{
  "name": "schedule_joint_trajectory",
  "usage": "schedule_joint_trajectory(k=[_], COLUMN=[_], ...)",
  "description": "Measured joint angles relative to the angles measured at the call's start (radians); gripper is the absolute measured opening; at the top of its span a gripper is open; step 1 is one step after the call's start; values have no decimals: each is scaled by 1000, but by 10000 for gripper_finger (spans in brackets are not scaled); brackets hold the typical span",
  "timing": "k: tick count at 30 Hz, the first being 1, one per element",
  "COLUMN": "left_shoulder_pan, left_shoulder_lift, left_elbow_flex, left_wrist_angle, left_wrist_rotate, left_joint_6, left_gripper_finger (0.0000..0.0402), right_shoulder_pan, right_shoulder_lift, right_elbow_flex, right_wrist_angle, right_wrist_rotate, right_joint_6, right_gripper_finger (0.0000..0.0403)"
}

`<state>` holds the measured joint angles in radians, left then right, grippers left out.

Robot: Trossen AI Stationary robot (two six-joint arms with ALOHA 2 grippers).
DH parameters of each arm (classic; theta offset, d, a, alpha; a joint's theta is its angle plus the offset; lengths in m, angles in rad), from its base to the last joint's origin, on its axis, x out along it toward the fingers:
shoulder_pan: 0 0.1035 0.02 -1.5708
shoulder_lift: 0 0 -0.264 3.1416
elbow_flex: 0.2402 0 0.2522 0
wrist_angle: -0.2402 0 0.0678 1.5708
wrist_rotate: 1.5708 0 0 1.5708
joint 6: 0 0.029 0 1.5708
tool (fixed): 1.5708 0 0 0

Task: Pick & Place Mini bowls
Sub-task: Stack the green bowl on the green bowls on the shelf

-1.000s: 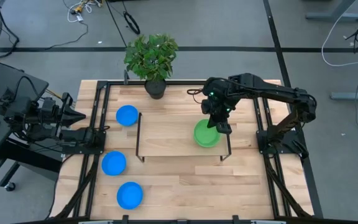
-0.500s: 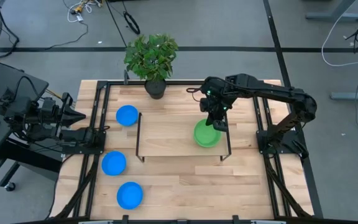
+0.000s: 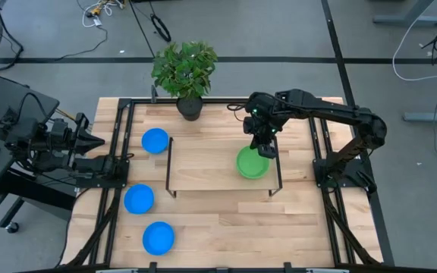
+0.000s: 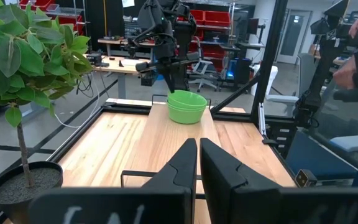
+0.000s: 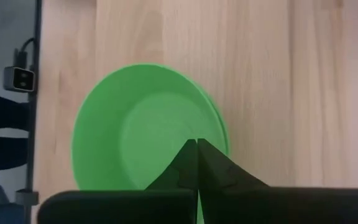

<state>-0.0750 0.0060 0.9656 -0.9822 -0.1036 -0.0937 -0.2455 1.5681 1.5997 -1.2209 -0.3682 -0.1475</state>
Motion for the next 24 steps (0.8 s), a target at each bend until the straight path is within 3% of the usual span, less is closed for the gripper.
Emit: schedule_joint_trajectory(k=[13, 24], left_shoulder_pan=[0, 0], left_shoulder_lift=[0, 0], left_elbow_flex=[0, 0], left_wrist_angle=[0, 0], left_wrist_rotate=[0, 0], left_joint_6=[0, 0], left_gripper_finger=[23, 23], right_shoulder_pan=[31, 72], right_shoulder_lift=[-11, -37], right_elbow_flex=[0, 0], right_wrist_angle=[-4, 143], right_wrist_rotate=[-76, 17], right_joint_6=[35, 137], right_gripper_finger=[0, 0])
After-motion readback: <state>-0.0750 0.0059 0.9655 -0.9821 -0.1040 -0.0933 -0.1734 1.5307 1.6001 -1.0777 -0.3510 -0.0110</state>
